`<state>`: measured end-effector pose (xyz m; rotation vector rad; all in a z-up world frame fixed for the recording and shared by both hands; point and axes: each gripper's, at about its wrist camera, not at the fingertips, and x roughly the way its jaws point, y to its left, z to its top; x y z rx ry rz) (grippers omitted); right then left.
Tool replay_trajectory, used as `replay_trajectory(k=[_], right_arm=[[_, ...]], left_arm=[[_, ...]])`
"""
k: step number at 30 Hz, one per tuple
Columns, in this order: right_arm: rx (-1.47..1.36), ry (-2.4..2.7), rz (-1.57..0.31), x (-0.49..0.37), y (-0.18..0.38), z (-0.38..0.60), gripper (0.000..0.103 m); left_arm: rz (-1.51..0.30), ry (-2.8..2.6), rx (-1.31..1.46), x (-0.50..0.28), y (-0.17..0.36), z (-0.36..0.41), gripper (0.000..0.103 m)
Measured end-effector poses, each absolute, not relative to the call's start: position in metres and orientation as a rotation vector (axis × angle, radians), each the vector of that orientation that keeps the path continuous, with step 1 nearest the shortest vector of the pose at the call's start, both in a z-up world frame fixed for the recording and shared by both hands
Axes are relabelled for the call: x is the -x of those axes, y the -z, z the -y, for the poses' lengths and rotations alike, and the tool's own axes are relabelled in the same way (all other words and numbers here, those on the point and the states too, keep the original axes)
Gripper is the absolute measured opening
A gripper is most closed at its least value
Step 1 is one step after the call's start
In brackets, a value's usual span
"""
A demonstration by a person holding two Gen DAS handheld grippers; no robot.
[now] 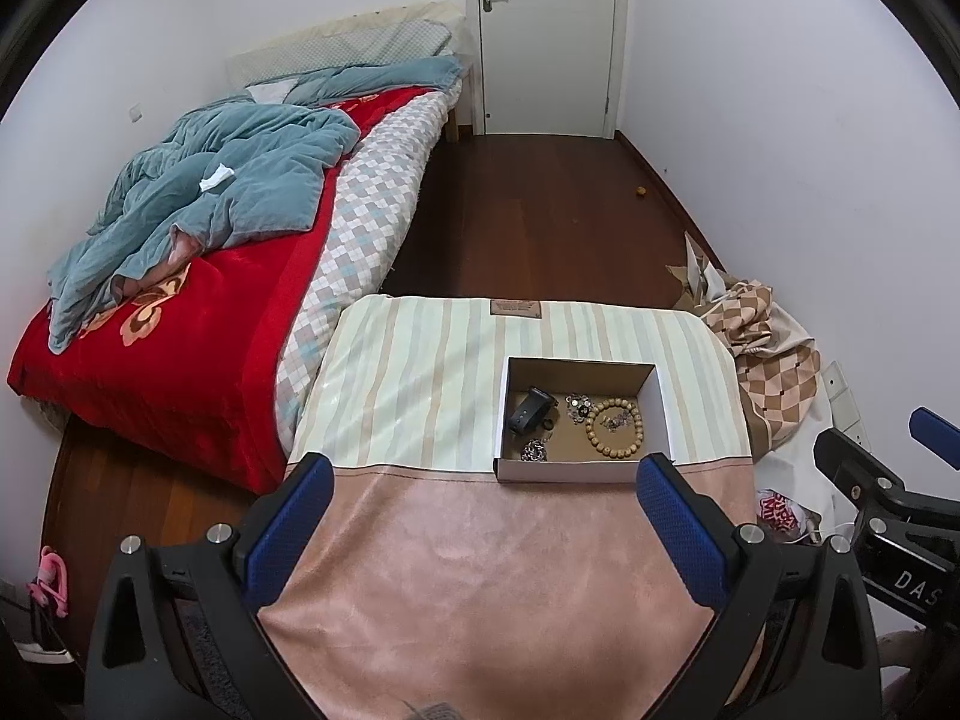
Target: Organize jewelry
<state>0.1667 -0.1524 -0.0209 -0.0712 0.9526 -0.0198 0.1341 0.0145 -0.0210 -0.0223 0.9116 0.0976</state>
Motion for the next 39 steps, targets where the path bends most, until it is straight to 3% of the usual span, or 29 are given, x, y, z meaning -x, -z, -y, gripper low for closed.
replay_trajectory(k=[39], right_arm=[[0.062,0.016,-0.926,-0.16,0.006,0.159,0.103]], left_arm=[[-0.878,-0.093,0.005,-0.126,0.004,-0.014,0.103]])
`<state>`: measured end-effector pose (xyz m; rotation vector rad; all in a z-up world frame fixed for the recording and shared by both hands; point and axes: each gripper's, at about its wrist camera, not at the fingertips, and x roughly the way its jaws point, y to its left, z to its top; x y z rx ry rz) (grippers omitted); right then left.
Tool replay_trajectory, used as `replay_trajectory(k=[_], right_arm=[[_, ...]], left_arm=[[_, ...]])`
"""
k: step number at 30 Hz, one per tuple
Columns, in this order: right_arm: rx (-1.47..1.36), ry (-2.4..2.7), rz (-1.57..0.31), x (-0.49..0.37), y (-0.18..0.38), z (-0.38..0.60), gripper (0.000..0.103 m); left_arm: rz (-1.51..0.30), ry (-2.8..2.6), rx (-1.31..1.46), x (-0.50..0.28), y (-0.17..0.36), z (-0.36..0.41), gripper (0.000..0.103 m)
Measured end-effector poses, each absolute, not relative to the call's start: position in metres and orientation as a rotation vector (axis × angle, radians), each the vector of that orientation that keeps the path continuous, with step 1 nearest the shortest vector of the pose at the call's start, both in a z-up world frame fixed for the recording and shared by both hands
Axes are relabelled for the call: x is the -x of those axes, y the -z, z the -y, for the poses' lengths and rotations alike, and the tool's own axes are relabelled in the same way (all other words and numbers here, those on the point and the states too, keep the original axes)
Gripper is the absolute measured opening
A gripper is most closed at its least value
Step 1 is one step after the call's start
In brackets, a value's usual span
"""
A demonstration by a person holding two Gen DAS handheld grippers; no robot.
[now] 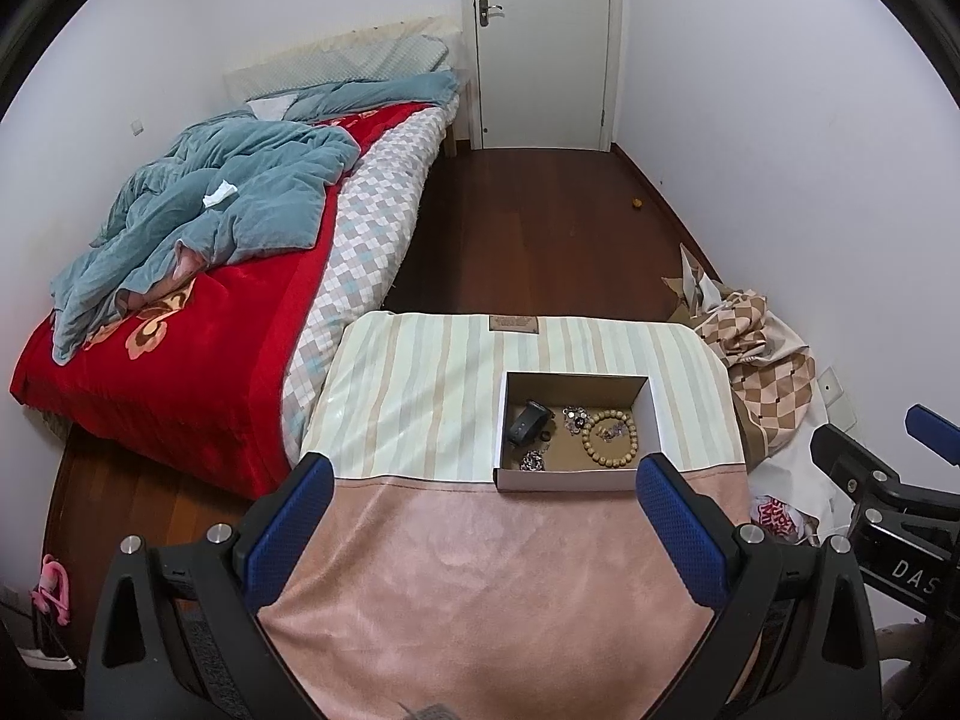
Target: Organize jewelry
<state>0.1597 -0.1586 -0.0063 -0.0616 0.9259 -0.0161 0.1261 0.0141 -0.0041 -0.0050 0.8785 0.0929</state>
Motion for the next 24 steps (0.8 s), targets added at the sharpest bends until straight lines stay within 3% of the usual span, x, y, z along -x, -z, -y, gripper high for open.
replay_trajectory(k=[24], right_arm=[[0.067,0.014,-0.927,-0.1583,0.0024,0.161,0.103]], left_arm=[[-0.87,-0.088,0.019,-0.1227,0.001,-0.0163,0.103]])
